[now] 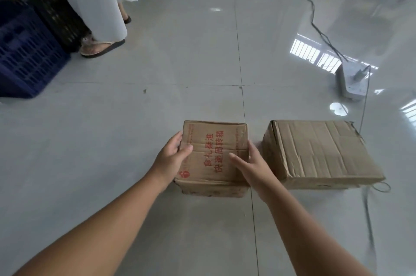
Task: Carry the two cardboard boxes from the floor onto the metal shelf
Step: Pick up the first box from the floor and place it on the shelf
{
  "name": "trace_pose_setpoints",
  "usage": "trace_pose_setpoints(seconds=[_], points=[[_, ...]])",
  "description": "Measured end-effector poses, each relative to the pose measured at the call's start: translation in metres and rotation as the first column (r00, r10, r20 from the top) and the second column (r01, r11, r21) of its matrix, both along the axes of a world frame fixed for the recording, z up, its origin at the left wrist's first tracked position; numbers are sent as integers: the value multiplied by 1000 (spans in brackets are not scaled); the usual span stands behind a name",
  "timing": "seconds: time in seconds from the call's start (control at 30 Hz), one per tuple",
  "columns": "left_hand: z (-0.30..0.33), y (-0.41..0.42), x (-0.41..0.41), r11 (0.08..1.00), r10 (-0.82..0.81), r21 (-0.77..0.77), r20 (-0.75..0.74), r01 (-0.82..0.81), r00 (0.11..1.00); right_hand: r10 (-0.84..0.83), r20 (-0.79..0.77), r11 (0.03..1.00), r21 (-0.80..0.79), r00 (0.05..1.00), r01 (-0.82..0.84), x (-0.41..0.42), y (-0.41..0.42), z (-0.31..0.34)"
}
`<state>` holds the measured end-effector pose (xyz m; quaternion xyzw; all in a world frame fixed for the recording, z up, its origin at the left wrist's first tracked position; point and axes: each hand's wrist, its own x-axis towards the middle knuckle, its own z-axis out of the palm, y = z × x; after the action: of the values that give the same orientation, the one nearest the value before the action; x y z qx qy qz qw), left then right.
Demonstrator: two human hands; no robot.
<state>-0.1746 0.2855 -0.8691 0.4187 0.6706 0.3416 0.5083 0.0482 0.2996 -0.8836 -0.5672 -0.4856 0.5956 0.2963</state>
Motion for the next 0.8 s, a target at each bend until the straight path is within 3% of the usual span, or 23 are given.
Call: trace_pose_setpoints(seconds=[0.17, 0.3, 0.43, 0.5, 0.57, 0.67, 0.8], points=[[-26, 11, -14, 998, -5, -56, -185, -6, 983, -8, 161, 996, -89, 987, 23, 4, 9, -25], [-39, 9, -12, 999, -8, -39, -166, 1, 986, 2, 240, 996, -82, 971, 19, 2, 8, -29], [-40, 2, -14, 996, 75, 47, -110, -70, 991, -25, 193, 1000, 17, 981, 22, 7, 5, -28], [-36, 2, -20, 979, 113, 178, -48, -103, 992, -135, 34, 988, 82, 990, 131, 12, 7, -22], [-32, 8, -30, 955, 131, 254, 113, -156, 985, -263, -152, 958, 72, 953, 276, 17, 15, -12], [-31, 9, -39, 953, 174, 166, 392, -255, 903, -290, -206, 957, -57, 935, 285, 26, 19, -8], [-44, -7, -24, 994, 44, 96, 149, -59, 988, -115, -45, 986, -127, 992, 108, 30, -2, -36]])
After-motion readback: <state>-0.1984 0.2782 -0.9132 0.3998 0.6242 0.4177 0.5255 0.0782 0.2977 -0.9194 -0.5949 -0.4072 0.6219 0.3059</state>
